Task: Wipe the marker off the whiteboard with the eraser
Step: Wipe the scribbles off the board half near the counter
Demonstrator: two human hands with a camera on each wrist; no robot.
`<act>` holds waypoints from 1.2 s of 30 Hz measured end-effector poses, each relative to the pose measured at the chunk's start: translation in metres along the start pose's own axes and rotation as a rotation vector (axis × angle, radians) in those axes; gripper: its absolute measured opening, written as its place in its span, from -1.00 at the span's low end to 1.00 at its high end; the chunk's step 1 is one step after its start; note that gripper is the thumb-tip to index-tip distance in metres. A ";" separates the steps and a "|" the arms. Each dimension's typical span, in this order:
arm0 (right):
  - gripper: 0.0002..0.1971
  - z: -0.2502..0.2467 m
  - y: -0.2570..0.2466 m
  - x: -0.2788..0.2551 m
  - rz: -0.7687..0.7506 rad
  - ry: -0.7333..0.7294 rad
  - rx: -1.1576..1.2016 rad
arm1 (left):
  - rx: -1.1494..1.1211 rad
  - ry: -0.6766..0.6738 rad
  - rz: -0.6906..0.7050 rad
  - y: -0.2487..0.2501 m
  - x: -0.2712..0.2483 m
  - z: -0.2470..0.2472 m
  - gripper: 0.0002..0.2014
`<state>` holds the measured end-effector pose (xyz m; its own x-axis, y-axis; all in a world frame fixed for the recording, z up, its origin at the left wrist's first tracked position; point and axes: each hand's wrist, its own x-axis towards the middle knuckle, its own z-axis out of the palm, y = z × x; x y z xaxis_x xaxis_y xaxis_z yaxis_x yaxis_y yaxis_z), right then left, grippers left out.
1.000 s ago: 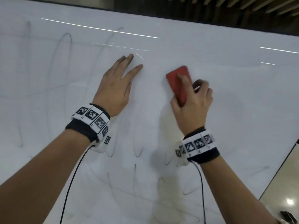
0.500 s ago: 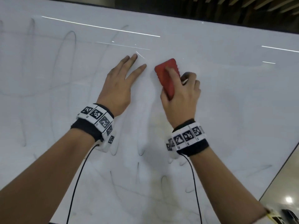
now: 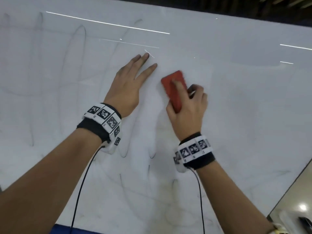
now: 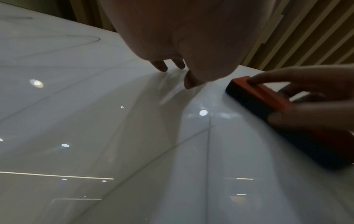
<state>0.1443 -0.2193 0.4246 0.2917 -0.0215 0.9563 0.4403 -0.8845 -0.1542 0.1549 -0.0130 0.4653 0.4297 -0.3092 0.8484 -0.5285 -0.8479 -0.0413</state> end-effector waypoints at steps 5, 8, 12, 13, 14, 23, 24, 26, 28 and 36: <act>-0.42 0.022 0.017 -0.137 -0.358 -0.413 -0.080 | 0.000 0.034 -0.003 0.002 -0.004 0.004 -0.09; -0.40 -0.006 0.056 -0.141 -0.269 -0.364 -0.087 | 0.024 0.059 0.016 0.001 -0.005 0.004 -0.21; -0.42 -0.054 0.104 -0.070 0.134 0.086 -0.003 | 0.052 0.078 -0.022 0.008 -0.006 0.010 -0.44; -0.42 -0.056 0.109 -0.057 0.227 0.184 0.033 | 0.054 0.081 -0.054 0.012 -0.006 0.012 -0.43; -0.43 -0.055 0.109 -0.055 0.287 0.231 0.050 | 0.058 0.076 -0.091 0.019 -0.006 0.016 -0.40; -0.48 -0.038 0.105 -0.165 -0.209 -0.284 -0.108 | 0.096 0.076 -0.038 0.086 -0.006 0.038 -0.35; -0.49 -0.049 0.110 -0.143 -0.143 -0.185 -0.095 | 0.090 0.055 -0.001 0.092 -0.007 0.043 -0.36; -0.50 -0.069 0.127 -0.097 0.044 0.033 -0.060 | 0.080 0.009 -0.001 0.096 -0.012 0.054 -0.37; -0.48 -0.073 0.137 -0.077 0.203 0.186 -0.031 | 0.103 -0.025 -0.027 0.096 -0.018 0.063 -0.38; -0.62 -0.040 0.113 -0.211 -0.224 -0.353 -0.128 | 0.149 -0.032 -0.047 0.092 -0.030 0.074 -0.42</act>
<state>0.0987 -0.3328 0.2152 0.4828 0.3181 0.8159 0.4233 -0.9004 0.1006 0.1478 -0.1136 0.3967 0.4753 -0.2794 0.8343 -0.3940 -0.9155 -0.0821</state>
